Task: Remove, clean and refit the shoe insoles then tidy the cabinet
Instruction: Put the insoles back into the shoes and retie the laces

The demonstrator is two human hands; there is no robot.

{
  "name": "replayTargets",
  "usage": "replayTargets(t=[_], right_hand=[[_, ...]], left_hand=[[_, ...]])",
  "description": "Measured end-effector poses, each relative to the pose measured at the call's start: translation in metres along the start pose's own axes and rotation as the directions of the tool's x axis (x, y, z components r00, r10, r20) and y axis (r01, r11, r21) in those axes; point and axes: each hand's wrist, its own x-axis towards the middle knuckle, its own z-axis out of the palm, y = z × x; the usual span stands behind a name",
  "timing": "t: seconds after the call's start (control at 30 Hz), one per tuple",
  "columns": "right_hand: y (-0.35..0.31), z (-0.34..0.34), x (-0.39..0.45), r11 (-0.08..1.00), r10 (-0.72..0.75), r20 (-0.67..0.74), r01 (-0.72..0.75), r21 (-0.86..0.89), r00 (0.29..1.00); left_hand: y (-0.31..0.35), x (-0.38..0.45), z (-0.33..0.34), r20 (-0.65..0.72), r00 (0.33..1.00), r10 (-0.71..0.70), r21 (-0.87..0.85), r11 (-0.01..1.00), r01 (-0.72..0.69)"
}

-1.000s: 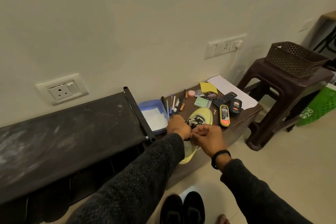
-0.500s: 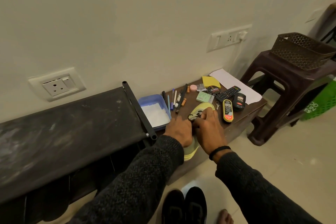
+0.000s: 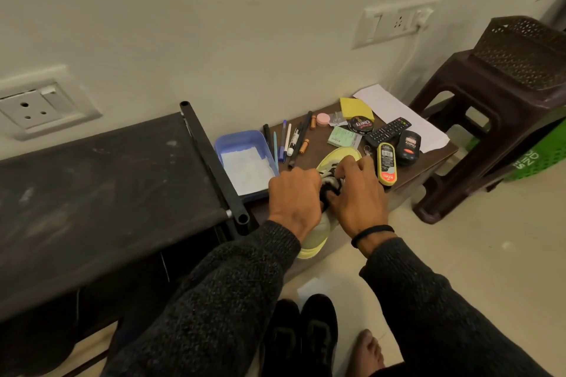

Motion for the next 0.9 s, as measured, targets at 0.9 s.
replayTargets(t=[0.9], right_hand=[[0.007, 0.003, -0.024, 0.983, -0.121, -0.1, 0.133, 0.13, 0.988]], left_hand=[[-0.019, 0.0, 0.011, -0.06, 0.997, 0.052, -0.267, 0.961, -0.066]])
